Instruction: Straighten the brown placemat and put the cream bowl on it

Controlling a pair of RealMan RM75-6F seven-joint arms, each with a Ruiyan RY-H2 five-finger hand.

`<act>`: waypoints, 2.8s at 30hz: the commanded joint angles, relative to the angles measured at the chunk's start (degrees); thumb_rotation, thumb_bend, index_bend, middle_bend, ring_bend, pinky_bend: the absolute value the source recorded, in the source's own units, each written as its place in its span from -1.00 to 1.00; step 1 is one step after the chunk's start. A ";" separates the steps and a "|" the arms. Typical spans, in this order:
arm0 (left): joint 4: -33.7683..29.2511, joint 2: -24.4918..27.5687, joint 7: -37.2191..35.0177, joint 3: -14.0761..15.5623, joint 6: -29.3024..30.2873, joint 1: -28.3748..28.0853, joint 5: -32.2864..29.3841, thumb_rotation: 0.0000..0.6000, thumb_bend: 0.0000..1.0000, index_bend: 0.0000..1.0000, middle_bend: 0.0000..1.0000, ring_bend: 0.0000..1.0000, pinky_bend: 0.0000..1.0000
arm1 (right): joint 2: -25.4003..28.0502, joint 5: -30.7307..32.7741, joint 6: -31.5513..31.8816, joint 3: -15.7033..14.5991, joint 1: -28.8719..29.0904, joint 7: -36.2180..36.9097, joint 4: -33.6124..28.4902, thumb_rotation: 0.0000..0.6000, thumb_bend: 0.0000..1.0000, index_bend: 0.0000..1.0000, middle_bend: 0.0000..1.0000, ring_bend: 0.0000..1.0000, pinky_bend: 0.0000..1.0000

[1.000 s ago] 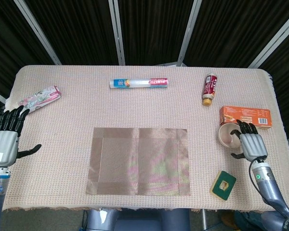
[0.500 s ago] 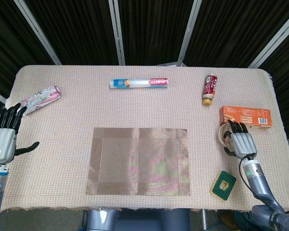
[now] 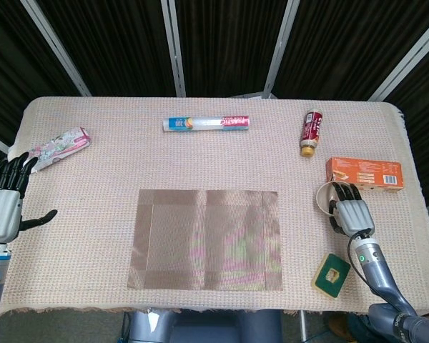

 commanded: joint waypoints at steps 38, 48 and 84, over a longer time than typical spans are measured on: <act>1.41 0.69 -2.67 -1.55 -4.57 0.57 -0.70 1.00 -1.00 -1.00 -1.00 -1.00 -1.00 | 0.17 -15.60 -3.83 2.21 15.00 6.14 -27.02 1.00 0.03 0.26 -0.90 -1.00 -1.00; 3.43 -0.66 -1.03 -1.77 -6.69 0.15 -2.37 1.00 -1.00 -1.00 -1.00 -1.00 -1.00 | -8.92 -12.59 -6.49 3.53 19.44 3.35 -21.54 1.00 0.02 0.26 -0.90 -1.00 -1.00; 2.04 -0.31 -1.18 -1.85 -6.10 1.18 -0.60 1.00 -1.00 -1.00 -1.00 -1.00 -1.00 | 4.26 -18.28 4.75 -5.71 12.19 -0.94 -28.78 1.00 -1.00 -1.00 -1.00 -1.00 -1.00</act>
